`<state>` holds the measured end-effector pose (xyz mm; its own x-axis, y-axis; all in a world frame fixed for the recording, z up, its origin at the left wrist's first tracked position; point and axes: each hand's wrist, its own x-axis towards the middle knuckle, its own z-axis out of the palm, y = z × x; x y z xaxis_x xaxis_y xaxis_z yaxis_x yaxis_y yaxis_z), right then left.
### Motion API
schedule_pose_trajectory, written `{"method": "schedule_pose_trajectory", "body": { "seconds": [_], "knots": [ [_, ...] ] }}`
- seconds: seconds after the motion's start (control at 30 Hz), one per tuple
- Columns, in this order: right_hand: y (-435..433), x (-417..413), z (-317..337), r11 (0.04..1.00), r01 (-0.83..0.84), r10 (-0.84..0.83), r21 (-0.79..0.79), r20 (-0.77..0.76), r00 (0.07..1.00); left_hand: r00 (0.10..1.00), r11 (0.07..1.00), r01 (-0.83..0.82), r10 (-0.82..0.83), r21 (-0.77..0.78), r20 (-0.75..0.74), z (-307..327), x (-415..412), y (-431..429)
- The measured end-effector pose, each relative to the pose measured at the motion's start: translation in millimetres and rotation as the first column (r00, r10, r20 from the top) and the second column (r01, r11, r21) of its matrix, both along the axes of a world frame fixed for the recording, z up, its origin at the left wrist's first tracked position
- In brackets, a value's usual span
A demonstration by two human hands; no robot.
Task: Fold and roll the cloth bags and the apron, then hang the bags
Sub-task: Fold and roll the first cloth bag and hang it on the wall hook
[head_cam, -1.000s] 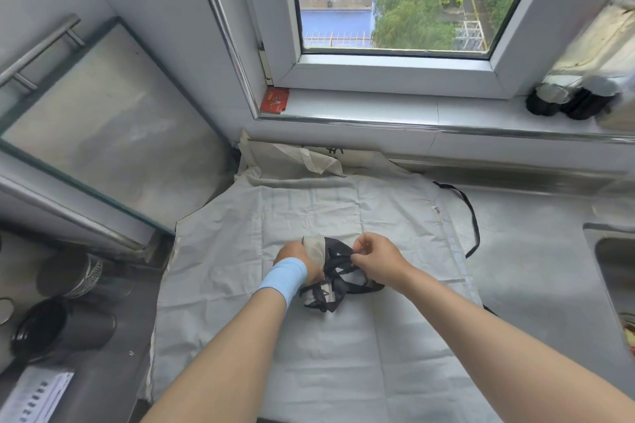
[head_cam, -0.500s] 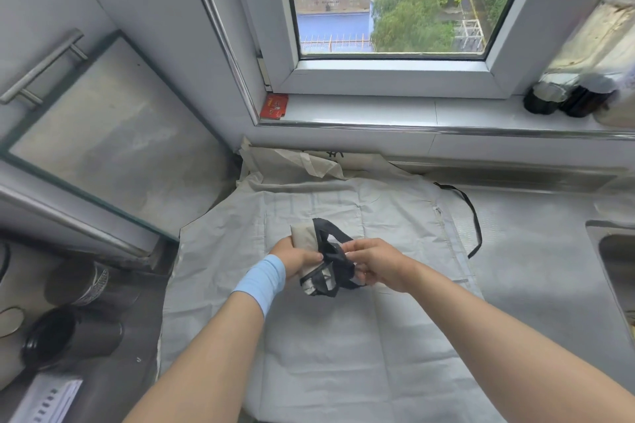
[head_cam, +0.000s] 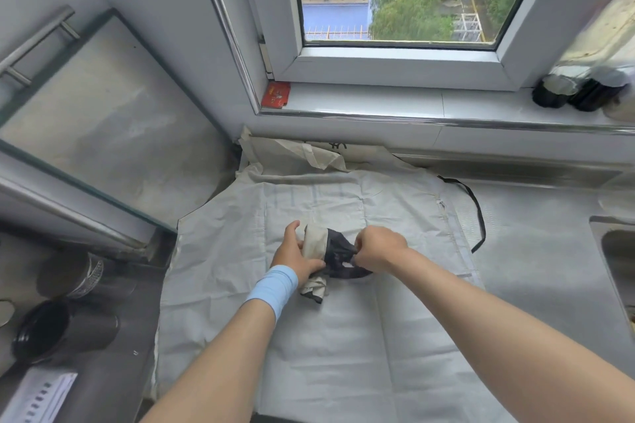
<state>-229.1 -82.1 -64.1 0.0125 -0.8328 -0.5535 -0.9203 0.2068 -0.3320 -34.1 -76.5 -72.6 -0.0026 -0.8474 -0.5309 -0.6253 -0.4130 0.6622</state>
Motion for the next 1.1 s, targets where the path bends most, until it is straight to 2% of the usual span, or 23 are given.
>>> {"method": "schedule_pose_trajectory", "body": {
  "seconds": [0.1, 0.2, 0.27, 0.37, 0.4, 0.47, 0.53, 0.57, 0.63, 0.7, 0.77, 0.83, 0.9, 0.93, 1.03, 1.07, 1.1],
  "knots": [
    [-8.1, -11.6, 9.6, 0.998, -0.056, 0.054, -0.014, -0.127, 0.990, 0.996, 0.993, 0.050, -0.042, -0.107, 0.081, -4.4, -1.6, 0.7],
    [-8.4, -17.5, 9.6, 0.997, -0.060, 0.063, 0.038, -0.100, 0.993, 0.910, 0.892, 0.314, -0.185, -0.325, 0.370, -1.2, -4.1, -1.9],
    [-5.6, -20.9, 7.5, 0.999, -0.013, 0.014, 0.049, -0.004, 1.000, 0.847, 0.824, 0.469, -0.317, -0.318, 0.428, 1.9, -5.1, -4.2],
    [-1.3, -28.5, 4.8, 0.983, 0.062, -0.118, 0.172, 0.341, 0.933, 0.841, 0.827, 0.499, -0.391, -0.258, 0.374, 3.0, 0.4, -7.4],
    [-0.2, -32.2, 6.0, 0.979, 0.056, -0.131, 0.195, 0.393, 0.910, 0.843, 0.831, 0.498, -0.396, -0.249, 0.365, 2.9, 2.6, -9.2],
    [-0.5, -40.3, 7.5, 0.992, -0.026, -0.012, 0.120, 0.302, 0.953, 0.819, 0.817, 0.533, -0.432, -0.222, 0.378, 2.8, 4.3, -11.9],
    [-1.7, -42.0, 12.2, 0.981, -0.193, 0.194, -0.034, 0.037, 0.980, 0.776, 0.790, 0.582, -0.469, -0.192, 0.422, 5.7, 1.4, -12.9],
    [-2.4, -41.3, 13.9, 0.956, -0.277, 0.268, -0.101, -0.096, 0.959, 0.764, 0.784, 0.592, -0.472, -0.186, 0.440, 6.8, -0.3, -13.0],
    [-2.5, -37.6, 14.3, 0.912, -0.362, 0.312, -0.191, -0.249, 0.917, 0.747, 0.781, 0.601, -0.475, -0.169, 0.465, 7.3, -2.9, -12.2],
    [-0.5, -33.0, 14.5, 0.934, -0.308, 0.255, -0.180, -0.266, 0.930, 0.723, 0.771, 0.619, -0.485, -0.150, 0.492, 6.9, -5.8, -11.3],
    [3.7, -27.3, 12.2, 0.973, -0.180, 0.152, -0.141, -0.193, 0.969, 0.728, 0.779, 0.609, -0.475, -0.149, 0.494, 6.5, -8.6, -9.9],
    [12.6, -18.6, 9.5, 0.964, -0.084, 0.059, -0.254, -0.103, 0.993, 0.753, 0.803, 0.577, -0.451, -0.152, 0.479, 6.3, -9.6, -9.0],
    [23.6, -3.5, 5.0, 0.901, 0.031, -0.037, -0.433, -0.005, 0.999, 0.781, 0.824, 0.544, -0.427, -0.160, 0.456, 4.2, -9.0, -8.5],
    [27.8, 4.2, 3.8, 0.883, 0.066, -0.084, -0.464, -0.018, 0.996, 0.796, 0.835, 0.526, -0.415, -0.164, 0.440, 3.9, -8.2, -9.2],
    [38.0, 23.1, 0.1, 0.945, 0.122, -0.195, -0.302, -0.225, 0.955, 0.814, 0.851, 0.499, -0.396, -0.164, 0.424, 2.3, -6.1, -8.0],
    [39.4, 25.1, -1.7, 0.956, 0.170, -0.223, -0.238, -0.214, 0.951, 0.817, 0.854, 0.495, -0.394, -0.162, 0.421, 1.2, -6.3, -7.5],
    [39.1, 24.3, -3.4, 0.955, 0.234, -0.261, -0.183, -0.141, 0.955, 0.821, 0.856, 0.490, -0.392, -0.161, 0.415, 1.2, -7.0, -7.3]
  ]
}}
